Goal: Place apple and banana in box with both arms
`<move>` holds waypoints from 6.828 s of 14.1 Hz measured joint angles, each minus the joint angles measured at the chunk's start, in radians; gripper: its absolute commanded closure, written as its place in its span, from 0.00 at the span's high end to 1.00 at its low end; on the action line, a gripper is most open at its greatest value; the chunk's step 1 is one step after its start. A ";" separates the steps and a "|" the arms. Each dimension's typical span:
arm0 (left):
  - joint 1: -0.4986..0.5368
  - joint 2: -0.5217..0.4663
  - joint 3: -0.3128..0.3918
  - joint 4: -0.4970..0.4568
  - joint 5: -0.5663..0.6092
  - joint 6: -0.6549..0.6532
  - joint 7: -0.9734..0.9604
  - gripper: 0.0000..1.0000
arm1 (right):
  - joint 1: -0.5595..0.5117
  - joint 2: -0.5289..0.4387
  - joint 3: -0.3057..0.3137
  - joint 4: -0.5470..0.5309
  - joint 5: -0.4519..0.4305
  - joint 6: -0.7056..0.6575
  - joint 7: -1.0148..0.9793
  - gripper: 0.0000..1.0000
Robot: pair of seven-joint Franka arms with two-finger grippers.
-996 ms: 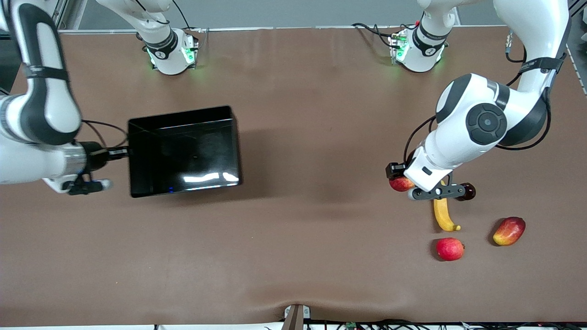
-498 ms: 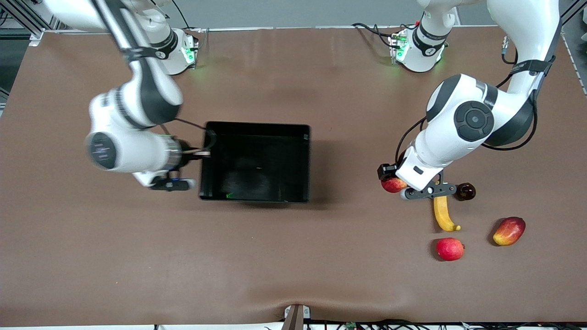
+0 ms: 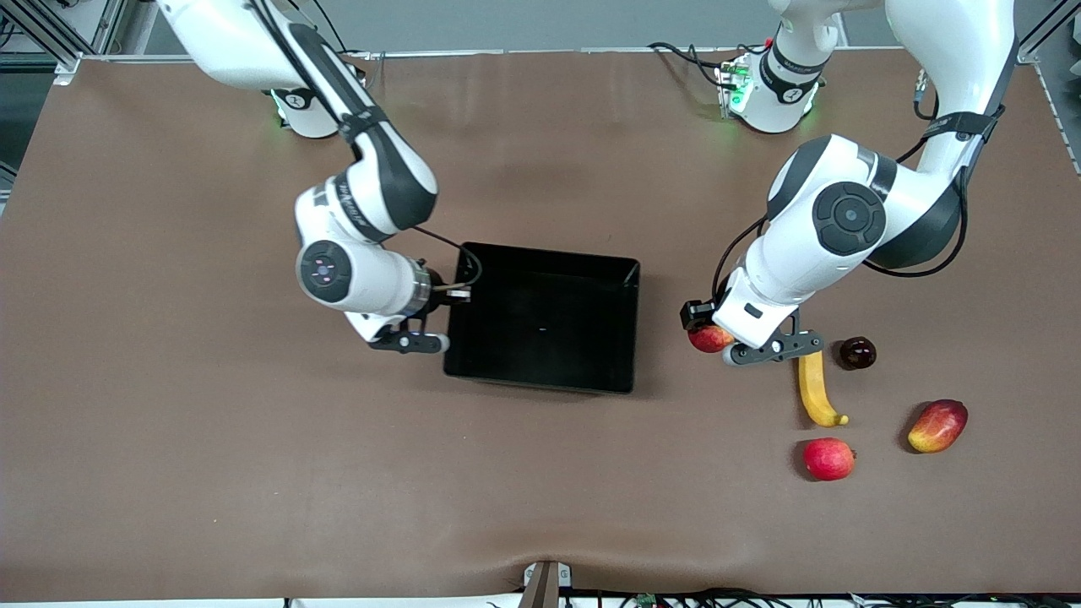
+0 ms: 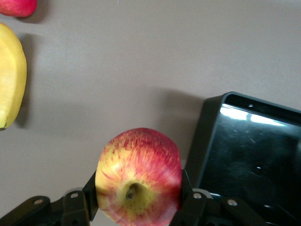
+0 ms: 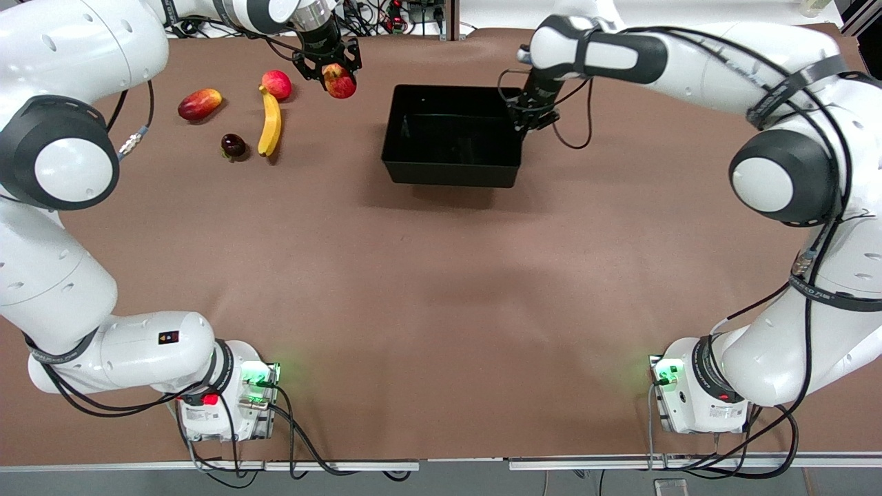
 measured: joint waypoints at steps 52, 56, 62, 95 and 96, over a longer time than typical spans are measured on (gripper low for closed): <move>0.292 0.322 0.053 0.024 0.303 0.183 0.330 1.00 | -0.524 -0.546 -0.031 -0.008 -0.280 -0.491 -0.532 1.00; 0.303 0.380 0.059 0.017 0.365 0.215 0.359 0.65 | -0.524 -0.546 -0.034 0.015 -0.280 -0.490 -0.532 1.00; 0.303 0.404 0.059 0.021 0.375 0.225 0.359 0.00 | -0.526 -0.546 -0.038 0.063 -0.280 -0.500 -0.532 1.00; -0.626 0.513 0.201 0.341 0.361 0.293 -0.141 0.00 | -0.529 -0.543 -0.045 0.093 -0.275 -0.583 -0.532 1.00; -0.646 0.527 0.221 0.342 0.361 0.297 -0.159 0.00 | -0.529 -0.543 -0.045 0.093 -0.275 -0.583 -0.532 1.00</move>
